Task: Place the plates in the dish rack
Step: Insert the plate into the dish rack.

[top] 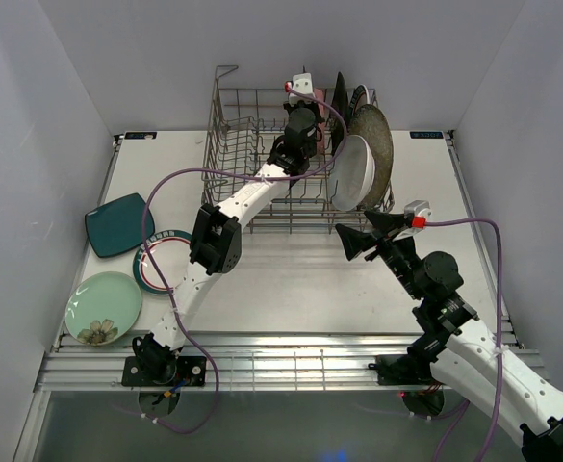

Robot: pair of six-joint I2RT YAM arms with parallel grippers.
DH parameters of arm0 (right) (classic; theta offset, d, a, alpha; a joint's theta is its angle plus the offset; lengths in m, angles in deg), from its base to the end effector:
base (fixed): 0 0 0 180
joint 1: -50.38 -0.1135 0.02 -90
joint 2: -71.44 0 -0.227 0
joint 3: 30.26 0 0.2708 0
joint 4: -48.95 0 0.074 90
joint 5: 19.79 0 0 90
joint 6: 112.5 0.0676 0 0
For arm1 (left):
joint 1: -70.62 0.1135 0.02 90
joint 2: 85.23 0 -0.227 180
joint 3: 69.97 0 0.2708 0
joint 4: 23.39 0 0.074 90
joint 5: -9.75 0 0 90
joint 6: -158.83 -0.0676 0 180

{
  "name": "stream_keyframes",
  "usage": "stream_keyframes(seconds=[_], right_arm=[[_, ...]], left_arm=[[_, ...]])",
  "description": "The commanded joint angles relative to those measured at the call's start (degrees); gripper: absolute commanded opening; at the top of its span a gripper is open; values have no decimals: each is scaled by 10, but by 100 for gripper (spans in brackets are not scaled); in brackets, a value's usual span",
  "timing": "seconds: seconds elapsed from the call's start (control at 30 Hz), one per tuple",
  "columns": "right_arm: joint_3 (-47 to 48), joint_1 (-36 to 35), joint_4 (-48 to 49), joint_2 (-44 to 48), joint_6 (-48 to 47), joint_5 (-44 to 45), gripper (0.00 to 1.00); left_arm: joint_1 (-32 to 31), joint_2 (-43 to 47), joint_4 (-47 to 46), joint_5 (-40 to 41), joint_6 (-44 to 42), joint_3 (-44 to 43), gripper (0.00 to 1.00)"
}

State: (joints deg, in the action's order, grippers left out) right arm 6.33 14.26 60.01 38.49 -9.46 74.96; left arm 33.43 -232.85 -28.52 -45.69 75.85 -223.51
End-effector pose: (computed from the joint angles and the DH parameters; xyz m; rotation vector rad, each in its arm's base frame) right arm 0.1943 0.1349 0.2900 -0.1981 1.3312 0.6739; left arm 0.5078 -0.3372 0.2878 -0.1383 1.4092 -0.2234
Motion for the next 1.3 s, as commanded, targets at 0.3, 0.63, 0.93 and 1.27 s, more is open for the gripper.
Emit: stream_keyframes(seconds=[0.3, 0.63, 0.93, 1.27], right_arm=[[8, 0, 22, 0, -13, -4, 90], [6, 0, 22, 4, -11, -9, 90], [4, 0, 24, 2, -6, -12, 90], [5, 0, 26, 1, -5, -14, 90]], left_arm=[[7, 22, -54, -55, 11, -12, 0], [6, 57, -54, -68, 8, 70, 1], [6, 95, -55, -69, 2, 123, 14], [3, 124, -55, -89, -2, 140, 54]])
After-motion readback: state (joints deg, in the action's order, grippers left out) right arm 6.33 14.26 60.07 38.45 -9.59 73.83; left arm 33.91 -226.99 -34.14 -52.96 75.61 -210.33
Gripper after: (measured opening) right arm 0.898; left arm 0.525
